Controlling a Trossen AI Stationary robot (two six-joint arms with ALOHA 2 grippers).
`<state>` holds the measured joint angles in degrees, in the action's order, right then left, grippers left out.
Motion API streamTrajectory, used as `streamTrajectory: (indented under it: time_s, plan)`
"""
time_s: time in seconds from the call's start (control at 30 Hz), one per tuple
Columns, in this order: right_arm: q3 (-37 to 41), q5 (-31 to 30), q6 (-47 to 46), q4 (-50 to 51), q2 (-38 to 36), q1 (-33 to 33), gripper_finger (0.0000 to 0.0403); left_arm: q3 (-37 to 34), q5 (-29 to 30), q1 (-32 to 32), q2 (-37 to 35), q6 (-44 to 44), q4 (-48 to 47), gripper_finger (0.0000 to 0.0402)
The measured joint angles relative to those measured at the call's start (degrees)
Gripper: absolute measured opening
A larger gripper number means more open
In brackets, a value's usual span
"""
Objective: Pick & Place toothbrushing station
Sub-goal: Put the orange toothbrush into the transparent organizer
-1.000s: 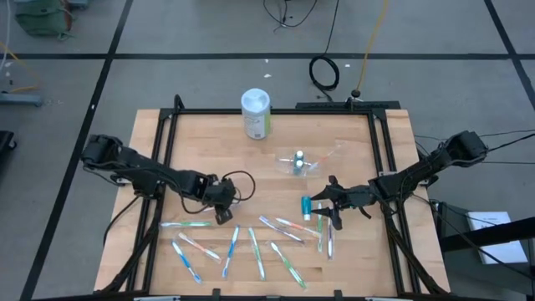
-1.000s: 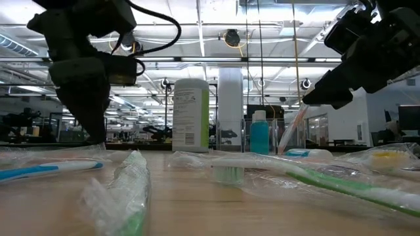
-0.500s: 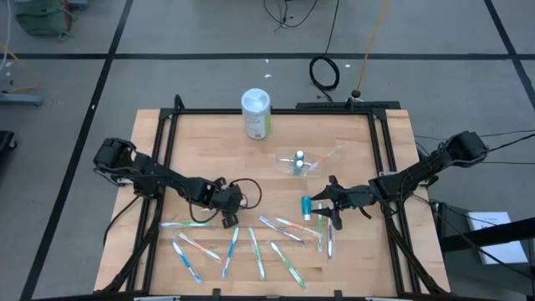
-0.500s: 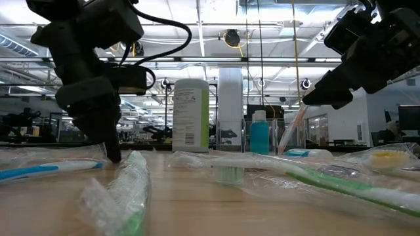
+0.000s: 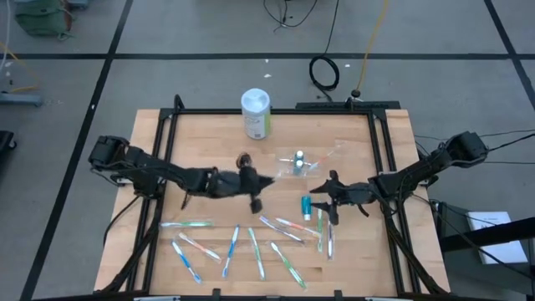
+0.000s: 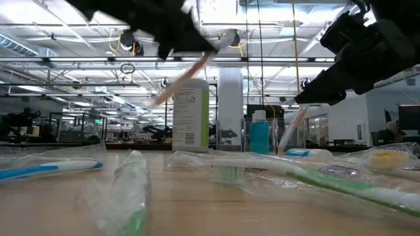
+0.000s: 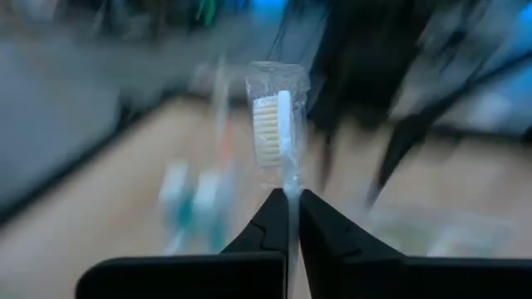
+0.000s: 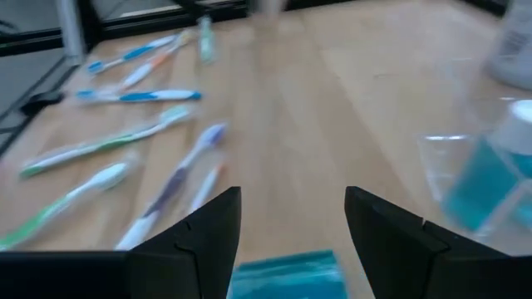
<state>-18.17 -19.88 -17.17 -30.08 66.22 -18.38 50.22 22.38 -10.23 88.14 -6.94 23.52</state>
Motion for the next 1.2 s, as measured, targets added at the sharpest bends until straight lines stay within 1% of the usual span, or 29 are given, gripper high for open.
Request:
streamTrajectory:
  time_s: [0.03, 0.13, 0.3, 0.4, 0.47, 0.57, 0.67, 0.73, 0.83, 1.0, 1.2]
  plan:
    - [0.0, -0.8, 0.0, 0.0, 0.0, 0.1, 0.0210, 0.9, -2.1, 0.5, 0.0, 1.4, 2.7, 0.0011]
    - [0.0, -1.1, 0.0, 0.1, 0.0, 0.4, 0.0210, 3.3, -6.9, 1.6, 0.1, 3.8, 5.5, 0.0016]
    - [0.1, -1.1, -0.1, -0.4, 0.0, 0.3, 0.0210, 6.5, -10.4, 3.8, -0.1, 7.2, 10.7, 0.0006]
    - [0.1, -1.1, -0.3, -0.7, 0.0, 0.3, 0.0210, 6.5, -10.6, 4.7, 0.1, 7.3, 13.4, 0.0016]
    - [0.1, -1.1, -2.2, -1.3, 0.0, 0.3, 0.0210, 6.5, -10.4, 5.2, 0.1, 7.3, 14.4, 0.0020]
    - [0.1, -1.1, -6.4, -1.9, 0.0, 0.3, 0.0210, 6.5, -10.3, 5.7, 1.2, 8.2, 15.8, 0.0009]
    - [0.1, -1.1, -8.6, -1.8, 0.0, 0.3, 0.0210, 6.5, -10.2, 6.3, 4.6, 7.8, 20.3, 0.0007]
    - [0.1, -1.0, -8.6, -1.4, 0.0, 0.3, 0.0210, 6.5, -10.3, 6.8, 7.0, 7.6, 25.8, 0.0013]
    - [0.1, -1.0, -8.7, -1.4, 0.0, 0.3, 0.0210, 6.5, -10.3, 7.9, 10.7, 5.4, 31.5, 0.0017]
    - [0.1, -1.0, -8.7, -1.4, 0.0, 0.3, 0.0210, 6.5, -10.3, 9.7, 16.2, 2.9, 36.2, 0.0005]
    - [0.1, -1.0, -8.7, -1.4, 0.0, 0.3, 0.0210, 6.5, -10.3, 11.5, 21.9, -0.7, 42.1, 0.0019]
